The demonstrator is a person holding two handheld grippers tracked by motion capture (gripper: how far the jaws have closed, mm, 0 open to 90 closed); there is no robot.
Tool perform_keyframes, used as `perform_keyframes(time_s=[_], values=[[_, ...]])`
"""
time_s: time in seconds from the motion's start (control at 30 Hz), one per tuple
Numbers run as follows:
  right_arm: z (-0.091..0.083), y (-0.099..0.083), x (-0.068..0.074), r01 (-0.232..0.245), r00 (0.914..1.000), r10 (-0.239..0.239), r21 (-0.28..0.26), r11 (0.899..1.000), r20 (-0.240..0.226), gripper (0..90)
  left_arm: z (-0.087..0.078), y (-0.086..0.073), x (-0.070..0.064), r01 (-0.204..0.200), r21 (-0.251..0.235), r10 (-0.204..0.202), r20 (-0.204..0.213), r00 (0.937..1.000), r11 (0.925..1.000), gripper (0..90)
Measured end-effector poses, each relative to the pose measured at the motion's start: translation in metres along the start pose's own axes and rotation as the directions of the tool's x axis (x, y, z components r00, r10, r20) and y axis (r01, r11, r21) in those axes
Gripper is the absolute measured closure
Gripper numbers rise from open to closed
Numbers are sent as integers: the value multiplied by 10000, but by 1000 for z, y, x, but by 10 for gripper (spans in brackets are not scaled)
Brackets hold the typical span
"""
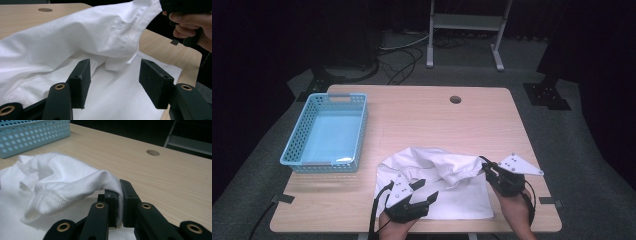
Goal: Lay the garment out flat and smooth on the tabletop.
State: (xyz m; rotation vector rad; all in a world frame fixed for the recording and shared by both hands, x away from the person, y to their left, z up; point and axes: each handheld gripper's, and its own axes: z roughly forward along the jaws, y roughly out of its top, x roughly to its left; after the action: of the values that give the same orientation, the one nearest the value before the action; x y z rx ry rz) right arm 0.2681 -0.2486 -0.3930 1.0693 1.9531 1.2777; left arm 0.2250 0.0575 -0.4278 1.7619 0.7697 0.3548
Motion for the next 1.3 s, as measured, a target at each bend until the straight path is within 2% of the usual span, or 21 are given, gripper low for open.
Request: perform_keyframes(time_s=[0.17,0.27,0.37,0.47,0.53,0.63,0.67,0.77,0.8,0.9,0.93,1.0,1.03,1.07,1.1,1.13,1.17,1.23,1.3], values=[[3,-14,-18,-293,9995,285,492,9984,164,848,9,3,0,15,96,-14,-49,10000,10000,422],[6,-21,-24,-253,9994,228,994,9947,262,841,16,6,-1,18,155,-18,-16,10000,9999,422],[10,-27,-30,-252,9993,203,1709,9850,301,759,22,8,-4,-27,177,26,54,10000,9998,419],[8,-28,-33,-159,9999,160,1906,9815,8,668,25,9,-6,-56,183,54,88,9999,9998,419],[3,-28,-32,183,9993,-126,1705,9852,-344,617,25,9,-6,-35,187,34,55,10000,9998,419],[-4,-27,-28,986,9939,-887,1699,9805,-650,549,24,9,-5,35,161,-36,39,10000,9999,418],[-4,-27,-28,986,9939,-887,1699,9805,-650,549,24,9,-6,42,134,-42,13,10000,9999,418],[-11,-29,-20,1723,9833,-1597,1637,9713,-873,505,20,9,-6,44,61,-44,-21,10000,10000,418],[-15,-31,-12,2251,9722,-2118,1500,9627,-998,489,17,8,-5,95,-2,-95,-34,9999,10000,418],[-21,-35,0,3048,9503,-2927,1240,9443,-1061,467,12,7,-4,123,-82,-123,-66,9999,9999,417],[-21,-35,0,3048,9503,-2927,1240,9443,-1061,467,12,7,-4,123,-82,-123,-66,9999,9999,417],[-24,-36,9,3518,9347,-3427,1081,9298,-949,456,8,6,-4,131,-115,-132,-89,9999,9998,417],[-25,-37,14,3875,9213,-3812,991,9165,-765,455,7,6,-4,140,-150,-141,-83,9999,9998,417],[-26,-37,17,4061,9136,-4014,935,9090,-658,449,4,5,-3,143,-173,-145,-94,9999,9997,417],[-26,-37,22,4431,8964,-4407,799,8929,-465,435,3,4,-3,173,-207,-175,-103,9998,9996,417],[-27,-37,30,5057,8622,-5066,658,8602,-22,432,1,4,-3,156,-199,-158,-103,9998,9997,417],[-27,-37,30,5057,8622,-5066,658,8602,-22,432,-1,3,-3,158,-218,-161,-116,9998,9996,417],[-27,-36,37,5507,8336,-5521,517,8331,163,423,-5,2,-2,186,-290,-190,-140,9997,9994,417],[-28,-33,41,5778,8148,-5789,381,8153,309,415,-10,1,0,207,-381,-214,-176,9996,9991,417]])
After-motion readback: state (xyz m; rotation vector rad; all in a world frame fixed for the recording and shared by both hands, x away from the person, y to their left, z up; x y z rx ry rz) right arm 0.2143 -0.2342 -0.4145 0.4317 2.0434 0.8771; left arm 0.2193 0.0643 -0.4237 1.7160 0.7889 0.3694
